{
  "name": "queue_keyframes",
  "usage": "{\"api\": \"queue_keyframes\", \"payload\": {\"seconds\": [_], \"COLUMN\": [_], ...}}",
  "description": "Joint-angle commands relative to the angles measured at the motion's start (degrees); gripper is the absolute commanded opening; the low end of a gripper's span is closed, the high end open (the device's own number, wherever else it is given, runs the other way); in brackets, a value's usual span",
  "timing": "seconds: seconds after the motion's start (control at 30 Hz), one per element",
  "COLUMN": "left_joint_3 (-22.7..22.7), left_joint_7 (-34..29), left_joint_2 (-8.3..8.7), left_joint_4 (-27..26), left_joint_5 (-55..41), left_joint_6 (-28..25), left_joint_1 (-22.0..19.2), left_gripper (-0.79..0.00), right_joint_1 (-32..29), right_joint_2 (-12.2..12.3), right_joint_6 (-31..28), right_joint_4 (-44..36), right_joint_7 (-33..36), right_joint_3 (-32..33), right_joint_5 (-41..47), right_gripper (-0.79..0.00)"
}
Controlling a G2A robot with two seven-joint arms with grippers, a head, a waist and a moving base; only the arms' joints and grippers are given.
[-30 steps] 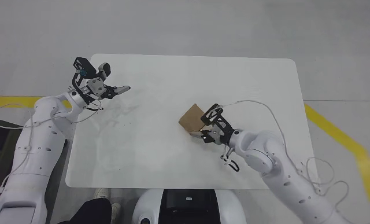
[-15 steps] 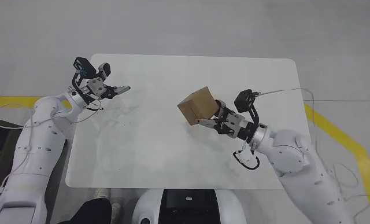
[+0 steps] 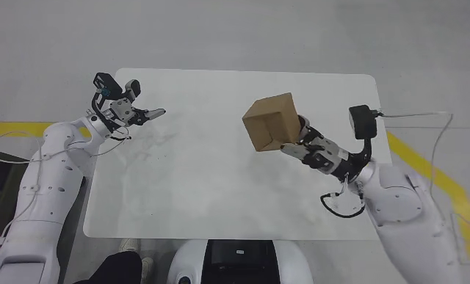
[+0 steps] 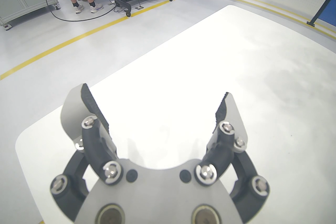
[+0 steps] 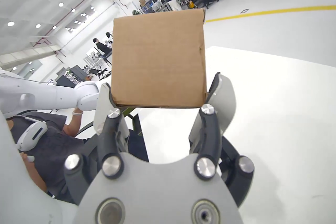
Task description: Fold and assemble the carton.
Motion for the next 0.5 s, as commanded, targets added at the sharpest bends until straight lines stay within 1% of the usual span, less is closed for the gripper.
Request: {"api": "queue_keyframes", "payload": {"seconds": [0.0,0.13,0.23,0.3,0.47], "left_joint_3": [0.0,0.0,0.0,0.0,0.0], "left_joint_7": [0.0,0.0,0.0,0.0,0.0], "left_joint_2": [0.00,0.00,0.00,0.00,0.00], "left_joint_4": [0.0,0.0,0.0,0.0,0.0], "left_joint_5": [0.0,0.0,0.0,0.0,0.0], "left_joint_6": [0.0,0.0,0.0,0.0,0.0], "left_joint_1": [0.0,0.0,0.0,0.0,0.0], "left_gripper": [0.000,0.000,0.000,0.000,0.000], "right_joint_1": [0.0,-0.6,-2.0,-2.2,-2.5], "right_joint_2": [0.0,0.1,0.3,0.4,0.3], "right_joint_6": [-1.2,-5.2,-10.5,-12.3,-16.1], "right_joint_4": [0.1,-0.1,1.5,1.5,0.8], "right_joint_7": [0.2,-0.3,-0.1,-0.6,-3.0], "right_joint_3": [0.3,1.4,3.2,4.8,5.7], "right_joint_5": [1.6,7.7,13.2,14.1,17.2], "right_gripper": [-0.785,-0.785,-0.785,-0.785,-0.785]}}
